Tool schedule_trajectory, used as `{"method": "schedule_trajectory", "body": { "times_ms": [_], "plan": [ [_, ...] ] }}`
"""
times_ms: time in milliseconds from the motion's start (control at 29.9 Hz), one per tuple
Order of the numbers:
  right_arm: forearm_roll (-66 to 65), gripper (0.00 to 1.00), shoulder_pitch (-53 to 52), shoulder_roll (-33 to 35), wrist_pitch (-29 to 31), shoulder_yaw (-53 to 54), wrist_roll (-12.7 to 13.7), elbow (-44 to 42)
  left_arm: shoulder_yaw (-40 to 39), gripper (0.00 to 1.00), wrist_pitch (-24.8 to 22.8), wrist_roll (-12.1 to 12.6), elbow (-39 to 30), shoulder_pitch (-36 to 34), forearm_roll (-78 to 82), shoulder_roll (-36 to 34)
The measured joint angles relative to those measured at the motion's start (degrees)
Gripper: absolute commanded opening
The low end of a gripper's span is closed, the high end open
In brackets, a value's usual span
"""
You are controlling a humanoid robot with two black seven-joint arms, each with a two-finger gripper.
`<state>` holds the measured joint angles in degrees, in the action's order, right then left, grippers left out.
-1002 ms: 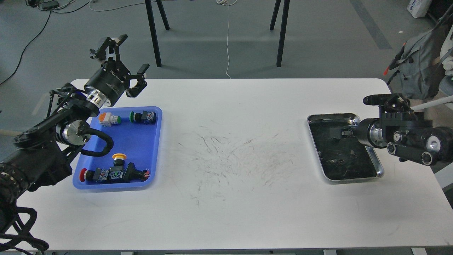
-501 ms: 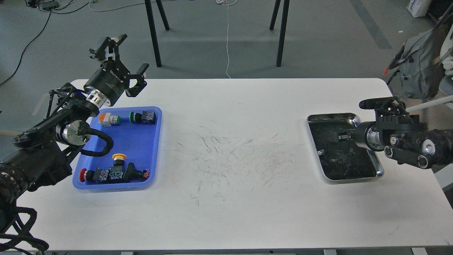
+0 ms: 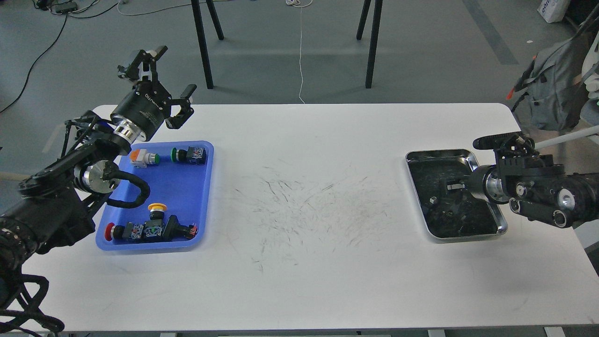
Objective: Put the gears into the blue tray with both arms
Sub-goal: 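Grasp the small black gear in the metal tray with the right gripper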
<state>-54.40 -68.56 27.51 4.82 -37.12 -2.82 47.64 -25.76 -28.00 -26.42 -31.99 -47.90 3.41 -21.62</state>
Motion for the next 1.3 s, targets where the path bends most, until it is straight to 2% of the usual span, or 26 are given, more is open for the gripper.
{"method": "schedule_trajectory", "body": {
  "times_ms": [67,167,267,367,468,702,835,902,1002,1069,1102,1303],
  "plan": [
    [0.00,0.34,0.05,0.00,0.02,0.00,-0.12,0.00,0.02,1.00,0.00,-0.04,0.05,0.07,0.00,0.01],
    [0.00,0.24,0.08,0.00,0.10,0.05,-0.25,0.00,0.09,1.00,0.00,-0.10,0.14,0.08,0.00,0.08],
    [0.05,0.22,0.09,-0.02,0.18,0.15,-0.33,0.00,0.10,1.00,0.00,-0.12,0.26,0.15,0.02,0.08],
    [0.07,0.16,0.15,-0.22,0.24,0.19,-0.37,-0.07,0.11,1.00,0.00,-0.12,0.34,0.36,0.03,0.09],
    [0.08,0.15,0.17,-0.37,0.26,0.19,-0.40,-0.20,0.17,1.00,0.00,-0.13,0.41,0.43,0.03,0.38],
    [0.16,0.04,0.15,-0.45,0.46,0.27,-0.57,-0.36,0.25,1.00,0.00,-0.13,1.20,0.52,0.10,1.30],
    [0.36,0.04,-0.09,-0.46,0.64,0.57,-0.63,-0.28,0.27,1.00,0.00,-0.13,1.23,0.52,0.11,1.31],
    [0.45,0.06,-0.26,-0.50,0.64,0.68,-0.63,-0.25,0.32,1.00,0.00,-0.13,1.23,0.53,0.13,1.31],
    [0.55,0.14,-0.31,-0.52,0.64,0.73,-0.63,-0.06,0.46,1.00,0.00,-0.13,1.23,0.53,0.20,1.19],
    [0.56,0.31,-0.23,-0.52,0.64,0.73,-0.59,-0.04,0.52,1.00,0.00,-0.13,1.23,0.53,0.20,1.09],
    [0.55,0.36,-0.21,-0.52,0.64,0.73,-0.57,-0.07,0.53,1.00,0.00,-0.13,1.23,0.53,0.20,1.07],
    [0.53,0.47,-0.81,-0.52,0.64,0.87,-0.52,-0.35,0.57,1.00,0.00,-0.13,1.23,0.53,0.20,1.06]
  ]
}}
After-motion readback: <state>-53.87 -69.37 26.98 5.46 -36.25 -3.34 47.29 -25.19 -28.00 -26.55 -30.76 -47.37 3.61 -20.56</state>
